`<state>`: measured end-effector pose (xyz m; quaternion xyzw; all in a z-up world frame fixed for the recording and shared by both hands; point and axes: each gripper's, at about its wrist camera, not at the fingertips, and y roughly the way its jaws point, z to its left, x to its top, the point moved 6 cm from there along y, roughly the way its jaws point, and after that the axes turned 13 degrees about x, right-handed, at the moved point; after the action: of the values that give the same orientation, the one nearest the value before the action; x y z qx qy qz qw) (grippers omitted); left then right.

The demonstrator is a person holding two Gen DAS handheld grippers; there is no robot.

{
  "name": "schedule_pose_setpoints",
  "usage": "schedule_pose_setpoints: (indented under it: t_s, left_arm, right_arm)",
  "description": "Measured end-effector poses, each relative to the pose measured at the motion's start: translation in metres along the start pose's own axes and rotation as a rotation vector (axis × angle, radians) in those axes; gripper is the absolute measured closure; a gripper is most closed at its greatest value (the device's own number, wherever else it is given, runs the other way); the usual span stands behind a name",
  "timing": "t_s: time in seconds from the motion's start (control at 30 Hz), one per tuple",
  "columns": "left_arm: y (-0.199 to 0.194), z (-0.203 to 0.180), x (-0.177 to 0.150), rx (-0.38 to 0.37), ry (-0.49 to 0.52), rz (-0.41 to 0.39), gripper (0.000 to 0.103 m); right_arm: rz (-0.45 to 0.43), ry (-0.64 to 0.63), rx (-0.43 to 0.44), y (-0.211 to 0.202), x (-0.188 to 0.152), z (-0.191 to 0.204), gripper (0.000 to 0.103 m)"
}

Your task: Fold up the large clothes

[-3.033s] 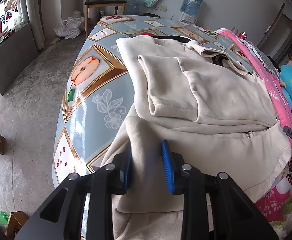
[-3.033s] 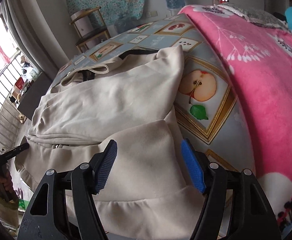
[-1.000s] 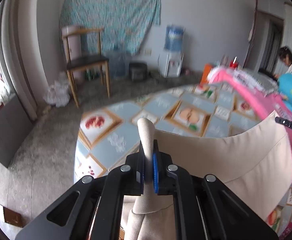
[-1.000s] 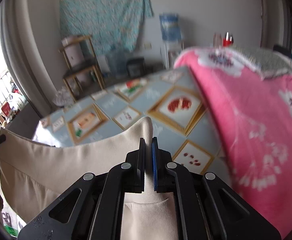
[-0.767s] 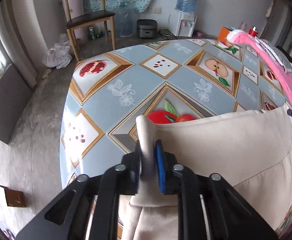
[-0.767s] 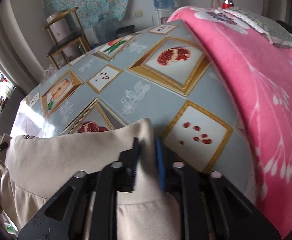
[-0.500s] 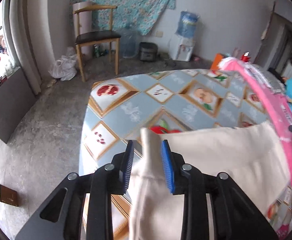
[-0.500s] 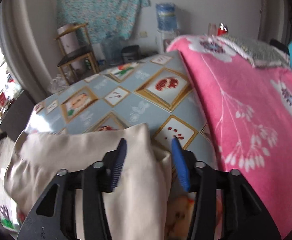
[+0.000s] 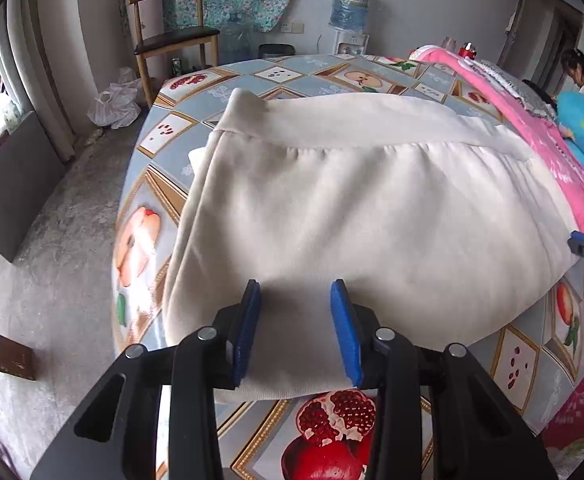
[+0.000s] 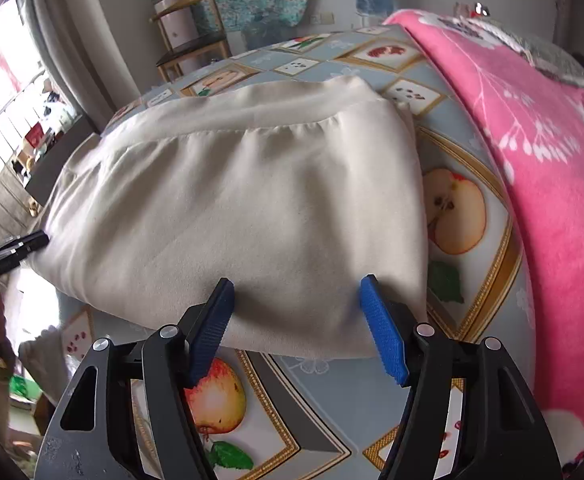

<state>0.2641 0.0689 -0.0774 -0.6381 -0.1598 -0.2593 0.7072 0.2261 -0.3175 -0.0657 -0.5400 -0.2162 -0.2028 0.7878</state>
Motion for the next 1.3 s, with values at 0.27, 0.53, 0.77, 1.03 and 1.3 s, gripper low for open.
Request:
schedule_pose_setpoints:
  t_s: [0.27,0.53,0.77,1.03,1.3]
  left_arm:
    - [-0.039,-0.049,0.009,-0.032,0.044,-0.055,0.049]
    - [-0.012,-0.099,-0.012,0.119,0.158,-0.041,0.035]
    - [-0.013,-0.095,-0.012,0.106,0.109,-0.007,0.035]
    - [-0.013,-0.092,-0.011,0.097,0.083,0.015,0.035]
    - [-0.013,-0.093,-0.01,0.1,0.085,0.018,0.035]
  right_arm:
    - [-0.071,-0.091,0.061,-0.019,0.006,0.08,0.025]
    - [0.027,-0.237,-0.189,0.037,-0.016,0.115,0.021]
    - [-0.005,-0.204,-0.163,0.028,-0.019,0.12,0.019]
    - [-0.048,-0.147,-0.162,0.01,-0.01,0.109,0.017]
    - [-0.009,0.0,-0.204,0.027,-0.019,0.056,0.011]
